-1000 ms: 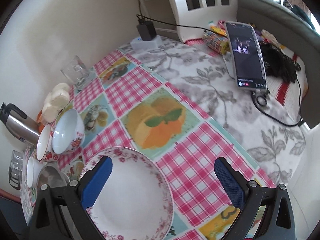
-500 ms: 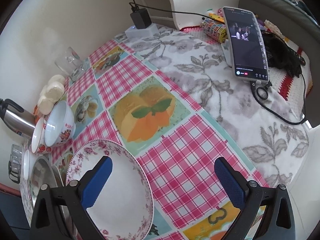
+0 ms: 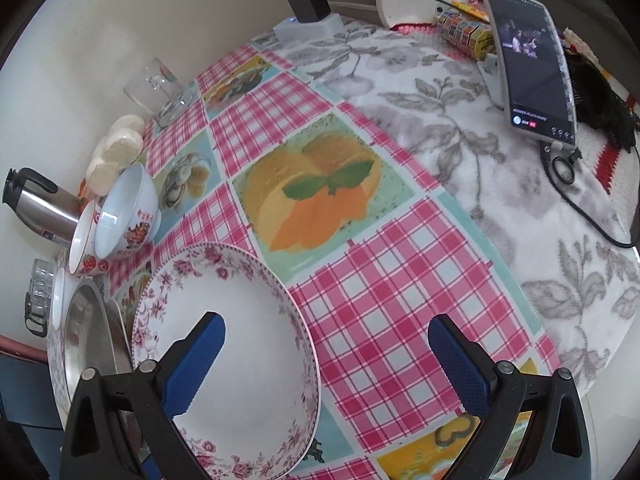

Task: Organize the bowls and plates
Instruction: 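Move both tools to the rim of the round floral-rimmed plate, then close the right tool on the floral plate rim while the left tool grips beside it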

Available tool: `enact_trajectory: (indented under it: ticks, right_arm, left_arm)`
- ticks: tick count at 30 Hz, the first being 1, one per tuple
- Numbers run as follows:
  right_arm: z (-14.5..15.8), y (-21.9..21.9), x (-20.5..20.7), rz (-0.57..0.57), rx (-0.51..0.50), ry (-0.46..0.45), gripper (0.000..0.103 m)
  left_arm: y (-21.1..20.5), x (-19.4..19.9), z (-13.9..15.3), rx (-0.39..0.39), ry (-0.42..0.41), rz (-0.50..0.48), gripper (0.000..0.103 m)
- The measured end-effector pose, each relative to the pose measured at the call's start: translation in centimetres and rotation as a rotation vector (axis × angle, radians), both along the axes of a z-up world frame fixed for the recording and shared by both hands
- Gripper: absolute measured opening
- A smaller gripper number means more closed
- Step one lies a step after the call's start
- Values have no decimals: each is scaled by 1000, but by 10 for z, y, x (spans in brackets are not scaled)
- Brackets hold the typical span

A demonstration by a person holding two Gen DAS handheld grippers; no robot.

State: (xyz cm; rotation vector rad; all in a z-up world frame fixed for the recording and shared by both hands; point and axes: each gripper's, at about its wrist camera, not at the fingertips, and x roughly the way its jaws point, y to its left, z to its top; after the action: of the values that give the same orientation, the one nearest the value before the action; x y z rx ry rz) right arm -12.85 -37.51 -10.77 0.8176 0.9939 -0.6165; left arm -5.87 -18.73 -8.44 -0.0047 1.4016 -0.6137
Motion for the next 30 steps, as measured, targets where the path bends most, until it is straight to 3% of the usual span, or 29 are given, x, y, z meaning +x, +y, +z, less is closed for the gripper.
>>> enact_trajectory:
  ticks: [7,9,12,17,18,30]
  right_arm:
    - [-4,1,2,13,30,-4,84]
    - [-5,2,3,19,35,-2,76]
    - [-7,4,6,27,38,1,64]
    - [-8,4,7,32,40,1,45]
    - [-8,4,7,33,37,2,41]
    - [-3,7,11,76,0,1,13]
  left_arm:
    - [4,5,-9,10,25,37,91]
    - [5,7,-10,7,30,47,90]
    - [6,10,-14,1,39,62,80]
    - [9,14,-22,-15,81,99,78]
    - [9,14,-23,-19,85,102,73]
    - [11,17,-28,-29,107,134,66]
